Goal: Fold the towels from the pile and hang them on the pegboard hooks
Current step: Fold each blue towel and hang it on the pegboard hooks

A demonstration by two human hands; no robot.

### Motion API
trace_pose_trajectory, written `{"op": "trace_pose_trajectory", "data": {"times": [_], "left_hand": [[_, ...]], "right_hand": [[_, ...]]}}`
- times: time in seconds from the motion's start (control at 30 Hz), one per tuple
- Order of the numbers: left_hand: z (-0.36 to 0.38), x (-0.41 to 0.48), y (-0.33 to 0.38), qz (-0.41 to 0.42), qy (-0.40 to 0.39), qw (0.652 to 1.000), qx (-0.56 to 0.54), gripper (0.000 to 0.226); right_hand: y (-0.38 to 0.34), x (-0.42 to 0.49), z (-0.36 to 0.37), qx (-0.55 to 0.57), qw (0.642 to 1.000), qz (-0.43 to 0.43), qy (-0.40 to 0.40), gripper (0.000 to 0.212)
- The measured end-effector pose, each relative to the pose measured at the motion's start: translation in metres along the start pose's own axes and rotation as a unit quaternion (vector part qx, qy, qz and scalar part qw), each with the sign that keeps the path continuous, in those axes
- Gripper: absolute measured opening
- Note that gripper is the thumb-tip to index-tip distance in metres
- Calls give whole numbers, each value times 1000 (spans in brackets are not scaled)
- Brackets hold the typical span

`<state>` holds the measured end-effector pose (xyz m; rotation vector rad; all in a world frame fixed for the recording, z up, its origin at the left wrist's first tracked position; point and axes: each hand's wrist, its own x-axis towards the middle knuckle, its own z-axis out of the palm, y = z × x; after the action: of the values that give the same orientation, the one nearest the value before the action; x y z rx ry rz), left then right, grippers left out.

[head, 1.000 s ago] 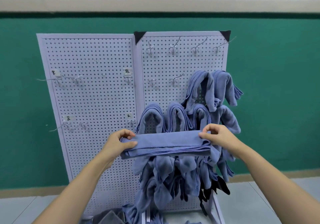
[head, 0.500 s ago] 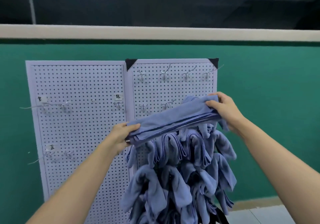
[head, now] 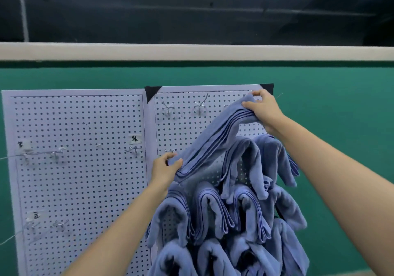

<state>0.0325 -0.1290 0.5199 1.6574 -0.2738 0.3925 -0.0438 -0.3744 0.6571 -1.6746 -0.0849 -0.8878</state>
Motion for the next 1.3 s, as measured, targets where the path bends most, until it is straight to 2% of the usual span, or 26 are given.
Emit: {"op": "trace_pose_trajectory", "data": {"times": [0.03, 0.1, 0.2, 0.27, 0.37, 0.43, 0.47, 0.53, 0.57, 0.63, 0.8, 0.93, 1.0, 1.13, 1.2, 1.27, 1.3], "left_hand": [[4, 1, -3, 19, 9, 999, 44, 19], [10, 0, -8, 66, 11, 989, 135, 28], [18, -5, -14, 137, -6, 961, 238, 37], [24, -8, -13, 197, -7, 946, 256, 39], [33, -19, -1, 264, -14, 948, 177, 35], [40, -29, 7, 270, -35, 951, 146, 54], [44, -33, 8, 269, -50, 948, 163, 67], [50, -37, 9, 268, -59, 930, 244, 83], [53, -37, 9, 268, -54, 921, 277, 85], [57, -35, 12, 266, -36, 919, 288, 74], [49, -26, 37, 245, 5, 955, 165, 48], [46, -7, 59, 212, 7, 965, 152, 29], [46, -2, 65, 193, 0, 968, 163, 30], [48, 8, 64, 170, -12, 966, 196, 33], [50, 12, 58, 160, -35, 951, 261, 35], [53, 12, 50, 143, -62, 935, 318, 36], [54, 10, 45, 138, -69, 930, 334, 37]], "right_hand": [[7, 4, 3, -37, 999, 2, -2, 28], [21, 7, 6, -189, 981, -28, -9, 34], [37, 1, 7, -413, 900, -132, -42, 44], [39, -4, 8, -459, 862, -200, -83, 42], [30, -13, 11, -449, 839, -255, -170, 36], [26, -23, 11, -431, 833, -259, -232, 31], [24, -29, 11, -446, 819, -251, -259, 39], [26, -35, 9, -539, 760, -247, -267, 65], [29, -37, 10, -579, 730, -259, -255, 68], [32, -36, 13, -603, 711, -279, -229, 58], [21, -33, 23, -571, 747, -310, -144, 30], [9, -31, 40, -569, 762, -299, -83, 20], [8, -31, 50, -560, 779, -270, -80, 16], [12, -32, 66, -500, 845, -149, -118, 17], [21, -33, 70, -470, 869, -72, -138, 20], [35, -38, 71, -453, 877, -14, -157, 25], [45, -42, 72, -436, 885, 4, -160, 18]]}}
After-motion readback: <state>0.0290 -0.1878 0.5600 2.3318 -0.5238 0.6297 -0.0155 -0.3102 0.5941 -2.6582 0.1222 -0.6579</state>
